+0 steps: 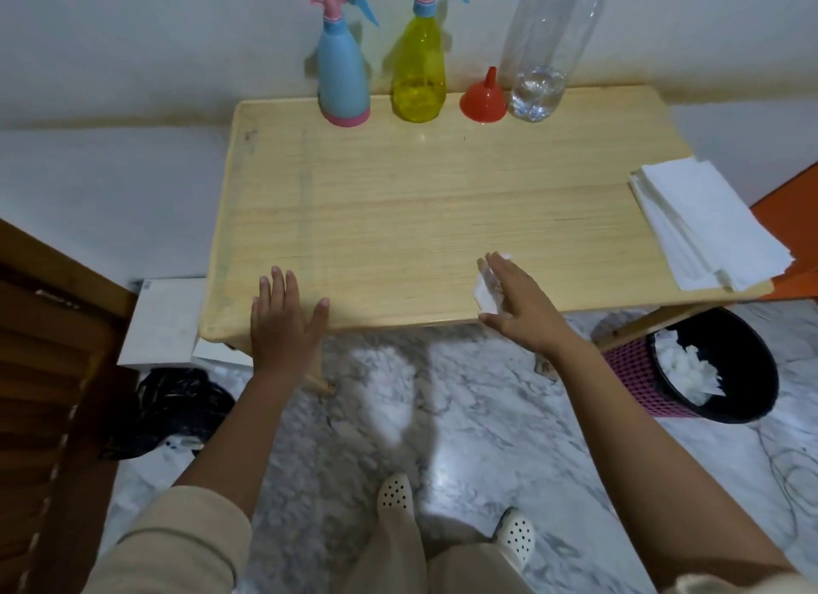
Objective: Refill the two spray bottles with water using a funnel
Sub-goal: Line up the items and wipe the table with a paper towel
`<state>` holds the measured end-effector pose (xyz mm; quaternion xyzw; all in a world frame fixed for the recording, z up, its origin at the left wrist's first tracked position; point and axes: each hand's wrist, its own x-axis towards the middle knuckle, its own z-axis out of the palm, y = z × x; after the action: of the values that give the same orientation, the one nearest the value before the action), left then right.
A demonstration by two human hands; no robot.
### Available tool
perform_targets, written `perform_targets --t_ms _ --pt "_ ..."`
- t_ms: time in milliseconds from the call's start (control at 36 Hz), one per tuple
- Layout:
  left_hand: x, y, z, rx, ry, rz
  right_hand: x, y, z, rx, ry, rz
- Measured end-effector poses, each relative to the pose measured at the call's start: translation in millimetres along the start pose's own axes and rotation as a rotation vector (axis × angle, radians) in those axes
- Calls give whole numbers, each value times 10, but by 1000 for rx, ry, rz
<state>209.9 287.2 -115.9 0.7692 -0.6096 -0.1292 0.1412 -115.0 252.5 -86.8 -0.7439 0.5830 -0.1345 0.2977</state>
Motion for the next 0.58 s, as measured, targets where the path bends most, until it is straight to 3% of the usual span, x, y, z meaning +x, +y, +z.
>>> perform_targets --t_ms 250,583 --pt "-72 60 -22 -13 27 -8 48 -22 -91 -180 -19 -28" --pt "-336 265 -16 -22 40 19 -69 -88 23 -62 53 -89"
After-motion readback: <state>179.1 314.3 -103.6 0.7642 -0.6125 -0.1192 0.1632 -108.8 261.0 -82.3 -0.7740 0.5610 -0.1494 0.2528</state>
